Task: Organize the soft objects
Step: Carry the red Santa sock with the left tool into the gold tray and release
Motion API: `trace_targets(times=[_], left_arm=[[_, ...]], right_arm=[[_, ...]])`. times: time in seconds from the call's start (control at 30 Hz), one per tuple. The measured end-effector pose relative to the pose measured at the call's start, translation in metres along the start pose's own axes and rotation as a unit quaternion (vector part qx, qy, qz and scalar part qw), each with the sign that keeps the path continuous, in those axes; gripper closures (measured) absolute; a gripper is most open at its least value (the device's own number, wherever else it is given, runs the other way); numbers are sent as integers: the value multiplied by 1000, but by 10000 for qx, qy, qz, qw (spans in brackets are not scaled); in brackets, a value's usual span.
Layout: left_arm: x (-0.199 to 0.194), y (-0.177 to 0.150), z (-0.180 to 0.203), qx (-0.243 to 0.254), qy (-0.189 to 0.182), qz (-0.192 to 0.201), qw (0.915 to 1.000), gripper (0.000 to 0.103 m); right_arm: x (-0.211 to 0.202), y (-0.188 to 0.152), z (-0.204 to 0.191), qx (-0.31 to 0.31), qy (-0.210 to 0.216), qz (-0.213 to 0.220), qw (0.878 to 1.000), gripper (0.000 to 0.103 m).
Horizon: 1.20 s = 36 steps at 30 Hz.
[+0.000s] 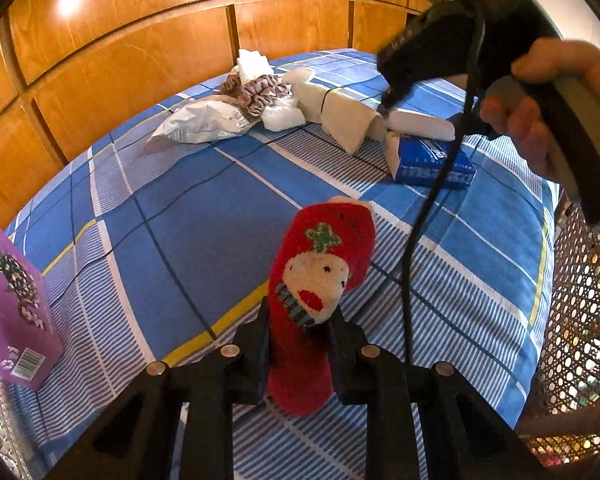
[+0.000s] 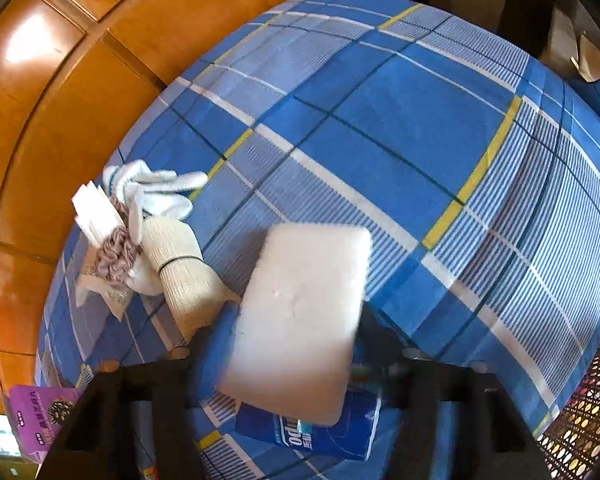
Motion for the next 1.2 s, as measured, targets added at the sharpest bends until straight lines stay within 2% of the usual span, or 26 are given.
trace_targets(times=[0.1, 0.2, 0.4, 0.5, 0.57, 0.7, 0.8, 0.9, 1.03, 1.2], left_arm=[[-4, 4, -7, -216, -3, -87, 9997, 83], [-11, 26, -20, -358, 87, 58, 9993, 83], [-44, 115, -65, -667, 394, 758, 9941, 83], [-53, 151, -104, -843, 696, 907, 9899, 83], [-59, 170, -138, -913, 1028, 985, 9856, 83], [-73, 180, -218, -1300, 1769, 1002, 9705, 83], [-103, 158, -282, -1723, 2364, 1003, 9510, 83], [-148, 115, -340, -2124, 2976, 1049, 9248, 83], [-203, 50, -379, -2411, 3571, 1080, 8959, 83], [-260, -57, -402, -2966, 4098, 857, 8583, 83]], right_arm=[[-9, 8, -2, -232, -124, 331, 9991, 48], [-17, 13, -10, -524, -177, 575, 9968, 48], [-21, 17, -13, -787, -296, 759, 9936, 48], [-23, 21, -14, -817, -275, 823, 9929, 48], [-21, 23, -17, -843, -244, 857, 9924, 48], [-23, 24, -23, -967, -228, 966, 9904, 48], [-27, 27, -29, -1092, -172, 1107, 9877, 48], [-33, 27, -41, -1323, -88, 1260, 9831, 48], [-37, 26, -52, -1596, -30, 1397, 9772, 48], [-40, 24, -61, -1840, -67, 1490, 9716, 48]])
Point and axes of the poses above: each gripper's, at about its wrist camera, not at the fingertips, and x roughly the way its jaws point, z to its right, y to its top, the point moved 10 cm from there along x, roughly the way its jaws point, and after that the axes turned 12 degrees about z, right-handed, at the moved point
